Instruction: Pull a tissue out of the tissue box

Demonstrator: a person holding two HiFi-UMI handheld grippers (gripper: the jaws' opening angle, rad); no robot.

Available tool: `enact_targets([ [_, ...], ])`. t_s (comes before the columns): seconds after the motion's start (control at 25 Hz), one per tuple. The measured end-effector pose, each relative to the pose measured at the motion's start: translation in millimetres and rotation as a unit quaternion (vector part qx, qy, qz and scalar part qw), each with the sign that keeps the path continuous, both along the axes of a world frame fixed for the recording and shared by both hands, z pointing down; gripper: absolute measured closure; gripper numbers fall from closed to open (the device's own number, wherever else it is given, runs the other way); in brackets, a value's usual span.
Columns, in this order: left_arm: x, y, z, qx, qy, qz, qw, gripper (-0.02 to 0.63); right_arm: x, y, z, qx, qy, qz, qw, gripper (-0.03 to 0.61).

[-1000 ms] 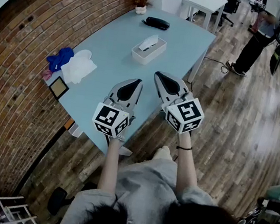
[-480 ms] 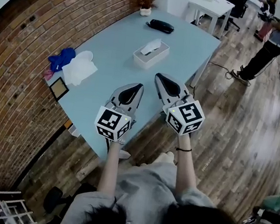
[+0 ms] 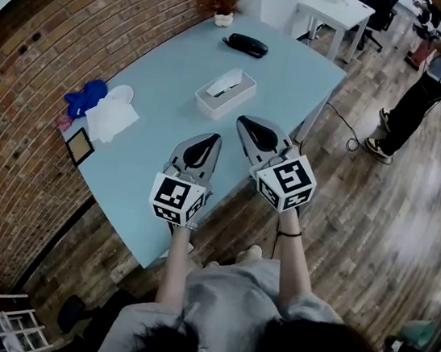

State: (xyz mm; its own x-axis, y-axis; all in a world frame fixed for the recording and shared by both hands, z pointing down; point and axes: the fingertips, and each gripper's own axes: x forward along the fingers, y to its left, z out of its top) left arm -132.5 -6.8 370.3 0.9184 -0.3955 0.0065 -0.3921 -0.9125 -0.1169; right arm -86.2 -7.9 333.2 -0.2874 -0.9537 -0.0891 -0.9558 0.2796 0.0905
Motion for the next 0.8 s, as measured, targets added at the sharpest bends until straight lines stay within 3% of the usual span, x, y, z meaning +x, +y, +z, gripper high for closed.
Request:
enact_targets([
  [0.52,55.4,-16.0,7.5,-0.006,-0.001,-0.032,0.9995,0.611,51.9,-17.8,20.6,-0.024,-0.006,-0.046,0.999,0.578],
  [0.8,56.4,-34.7,16.3,0.000,-0.013,-0.040,0.9991,0.611,50.4,-38.1,29.2,-0.028,0.047,-0.038,0.998,0.578],
])
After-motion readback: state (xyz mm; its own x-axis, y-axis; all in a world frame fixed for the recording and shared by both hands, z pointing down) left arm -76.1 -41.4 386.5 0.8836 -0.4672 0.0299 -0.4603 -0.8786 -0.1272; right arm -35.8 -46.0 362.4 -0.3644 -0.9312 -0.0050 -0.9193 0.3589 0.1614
